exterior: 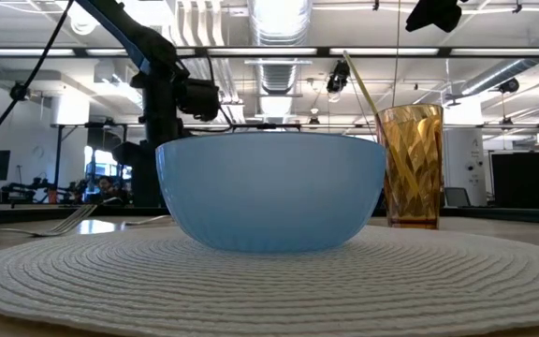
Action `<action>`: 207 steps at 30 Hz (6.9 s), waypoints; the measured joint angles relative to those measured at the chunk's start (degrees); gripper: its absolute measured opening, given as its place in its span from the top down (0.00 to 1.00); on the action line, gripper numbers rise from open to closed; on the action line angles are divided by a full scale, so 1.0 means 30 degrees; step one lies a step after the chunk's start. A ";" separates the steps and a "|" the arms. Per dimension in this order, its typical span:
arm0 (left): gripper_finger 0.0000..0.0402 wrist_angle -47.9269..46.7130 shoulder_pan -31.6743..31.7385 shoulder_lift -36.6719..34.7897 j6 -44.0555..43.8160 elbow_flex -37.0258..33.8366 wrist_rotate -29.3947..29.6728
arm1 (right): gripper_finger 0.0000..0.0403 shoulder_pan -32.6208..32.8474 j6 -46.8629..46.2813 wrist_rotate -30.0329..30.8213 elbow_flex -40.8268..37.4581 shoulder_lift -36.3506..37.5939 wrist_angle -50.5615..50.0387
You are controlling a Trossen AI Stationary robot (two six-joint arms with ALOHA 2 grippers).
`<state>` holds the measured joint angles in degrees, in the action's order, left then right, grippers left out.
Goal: Pick & Place Utensil
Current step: Put the silver spoon into the blue bowl on the white mat
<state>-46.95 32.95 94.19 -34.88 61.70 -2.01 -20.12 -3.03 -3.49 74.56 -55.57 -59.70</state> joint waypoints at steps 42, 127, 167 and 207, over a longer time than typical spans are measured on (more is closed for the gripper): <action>0.41 0.2354 0.0488 0.1304 -0.1118 -0.1720 0.0651 | 0.83 0.0006 0.0011 0.0000 0.0000 0.0000 0.0117; 1.00 0.2307 -0.0044 0.1392 0.2748 -0.1287 0.3177 | 0.83 0.0005 -0.0138 0.0000 0.0000 0.0000 0.0124; 1.00 -1.1006 -0.6740 -0.2612 0.5460 1.0437 0.3624 | 0.83 0.0007 -0.0471 0.0003 0.0000 0.0000 0.0080; 1.00 -1.4364 -1.5605 0.5043 1.1473 1.6869 0.9109 | 0.83 0.0036 -0.1162 -0.0758 0.0000 0.0000 -0.0015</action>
<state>-90.04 -13.87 109.32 -0.46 112.31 25.32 -20.01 -6.51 -5.76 74.56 -55.57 -59.75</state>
